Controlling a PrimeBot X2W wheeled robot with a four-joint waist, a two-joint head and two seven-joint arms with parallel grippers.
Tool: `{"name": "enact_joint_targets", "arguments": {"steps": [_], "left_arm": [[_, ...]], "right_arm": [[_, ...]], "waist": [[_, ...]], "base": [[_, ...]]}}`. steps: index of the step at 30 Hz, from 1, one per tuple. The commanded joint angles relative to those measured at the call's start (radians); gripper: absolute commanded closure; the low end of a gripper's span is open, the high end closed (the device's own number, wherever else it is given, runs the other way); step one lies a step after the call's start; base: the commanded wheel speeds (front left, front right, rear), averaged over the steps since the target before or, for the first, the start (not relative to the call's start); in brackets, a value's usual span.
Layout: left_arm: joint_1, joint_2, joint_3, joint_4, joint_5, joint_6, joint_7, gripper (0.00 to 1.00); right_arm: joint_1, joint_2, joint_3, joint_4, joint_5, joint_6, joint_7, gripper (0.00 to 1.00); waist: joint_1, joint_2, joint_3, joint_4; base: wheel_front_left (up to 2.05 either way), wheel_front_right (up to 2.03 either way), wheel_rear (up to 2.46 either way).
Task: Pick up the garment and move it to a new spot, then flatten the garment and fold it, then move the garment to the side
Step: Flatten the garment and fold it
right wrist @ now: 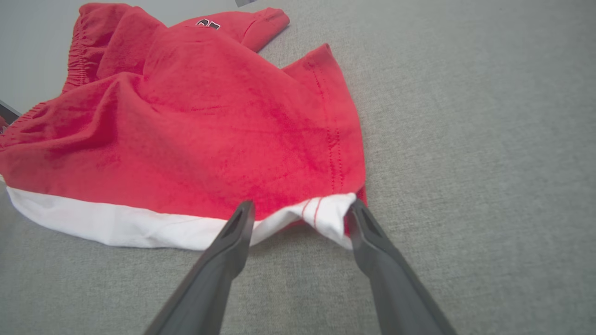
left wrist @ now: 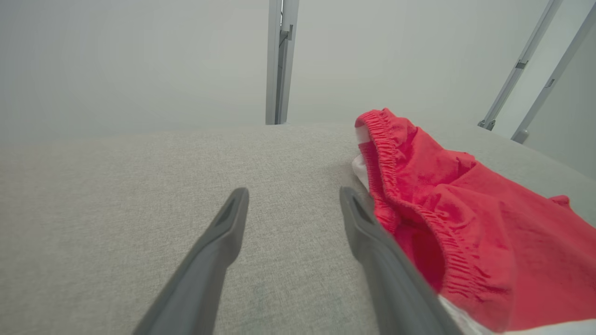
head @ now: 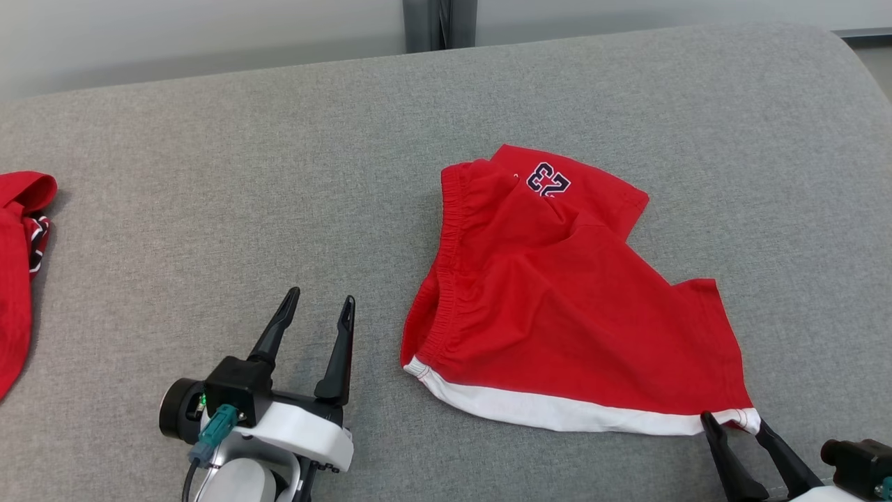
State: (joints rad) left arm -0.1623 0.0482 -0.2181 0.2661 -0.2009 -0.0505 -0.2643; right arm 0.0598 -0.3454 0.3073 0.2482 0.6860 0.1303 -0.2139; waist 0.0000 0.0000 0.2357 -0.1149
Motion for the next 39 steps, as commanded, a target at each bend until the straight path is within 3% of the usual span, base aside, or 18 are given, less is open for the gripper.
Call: {"name": "enact_joint_targets", "arguments": {"steps": [1,3,11,15,21,27,39], "left_arm": [[-0.007,0.004,0.002,0.005,0.01,0.0,0.0,0.0],[-0.005,0.004,0.0,0.01,0.012,-0.005,0.0,0.0],[-0.008,0.011,-0.05,0.035,0.049,-0.06,0.0,0.0],[-0.022,0.077,-0.154,0.056,0.058,-0.08,0.0,0.0],[-0.061,0.196,-0.328,0.046,-0.002,-0.08,0.0,0.0],[-0.125,0.28,-0.481,0.028,-0.076,-0.08,0.0,0.0],[-0.246,0.303,-0.639,0.089,-0.159,-0.08,0.0,0.0]], "right_arm": [[-0.013,-0.002,-0.003,0.008,0.006,0.001,-0.008,0.0],[-0.015,-0.001,-0.002,0.014,0.009,0.001,-0.006,1.0],[-0.031,0.001,0.016,0.033,0.011,0.001,-0.007,1.0],[-0.039,0.0,0.025,0.043,0.013,0.001,-0.01,1.0],[-0.05,0.005,0.024,0.063,0.01,0.001,-0.017,1.0],[-0.06,0.014,0.033,0.084,0.01,0.001,-0.019,1.0],[-0.085,0.009,0.054,0.102,0.02,0.001,-0.025,1.0]], "waist": [[0.0,0.0,-0.001,0.0],[0.0,0.0,-0.001,0.002],[0.0,0.0,0.002,0.012],[0.0,0.0,0.005,0.016],[0.0,0.0,0.007,0.018],[0.0,0.0,0.014,0.02],[0.0,0.0,0.031,0.003]], "base": [[0.0,0.0,0.0],[0.0,0.0,0.0],[0.0,0.0,0.0],[0.0,0.0,0.0],[0.0,0.0,0.0],[0.0,0.0,0.0],[0.0,0.0,0.0]]}}
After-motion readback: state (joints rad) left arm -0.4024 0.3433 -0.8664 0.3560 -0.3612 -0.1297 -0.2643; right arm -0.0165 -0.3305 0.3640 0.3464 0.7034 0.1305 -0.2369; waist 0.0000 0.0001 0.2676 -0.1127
